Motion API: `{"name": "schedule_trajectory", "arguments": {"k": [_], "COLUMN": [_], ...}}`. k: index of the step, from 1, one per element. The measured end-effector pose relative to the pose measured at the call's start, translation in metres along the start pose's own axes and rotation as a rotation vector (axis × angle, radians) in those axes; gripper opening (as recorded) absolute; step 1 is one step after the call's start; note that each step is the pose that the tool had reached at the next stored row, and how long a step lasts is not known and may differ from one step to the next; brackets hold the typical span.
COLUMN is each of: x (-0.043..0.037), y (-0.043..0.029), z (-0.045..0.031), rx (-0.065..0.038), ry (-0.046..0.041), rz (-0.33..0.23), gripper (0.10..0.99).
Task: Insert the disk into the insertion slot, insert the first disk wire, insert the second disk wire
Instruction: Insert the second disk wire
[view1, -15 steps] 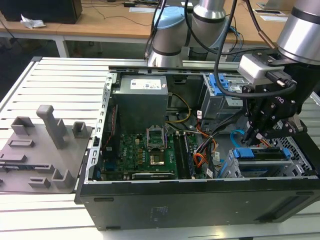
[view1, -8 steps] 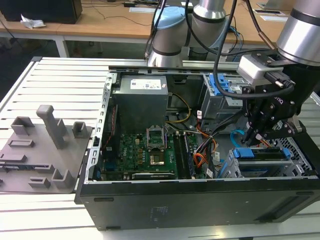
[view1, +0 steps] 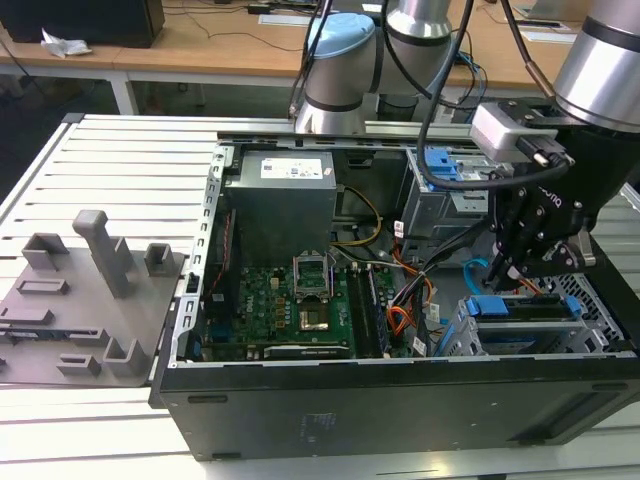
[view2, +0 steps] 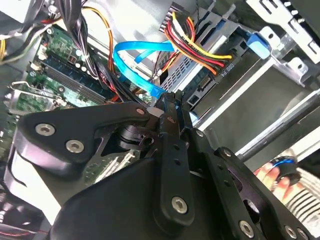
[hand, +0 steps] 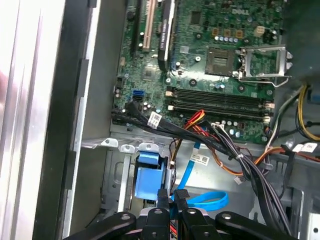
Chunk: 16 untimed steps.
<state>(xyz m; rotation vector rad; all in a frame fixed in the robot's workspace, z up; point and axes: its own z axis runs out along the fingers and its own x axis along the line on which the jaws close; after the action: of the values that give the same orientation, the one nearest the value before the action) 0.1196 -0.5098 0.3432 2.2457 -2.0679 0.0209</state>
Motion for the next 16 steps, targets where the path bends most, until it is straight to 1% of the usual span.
{"name": "schedule_trajectory", "arguments": {"k": [3, 8, 13, 16], "x": [0.0, 0.0, 0.0013, 0.0038], "y": [0.0, -0.0006, -0.0148, -0.0176], "z": [0.0002, 0.0002, 0.0001, 0.0002], "rx": [-0.006, -0.007, -0.007, -0.007], "ry": [-0.0049, -0.0052, -0.0052, -0.0052], "rz": [0.087, 0.093, 0.093, 0.093], "gripper": [0.165, 0.165, 0.165, 0.165]}}
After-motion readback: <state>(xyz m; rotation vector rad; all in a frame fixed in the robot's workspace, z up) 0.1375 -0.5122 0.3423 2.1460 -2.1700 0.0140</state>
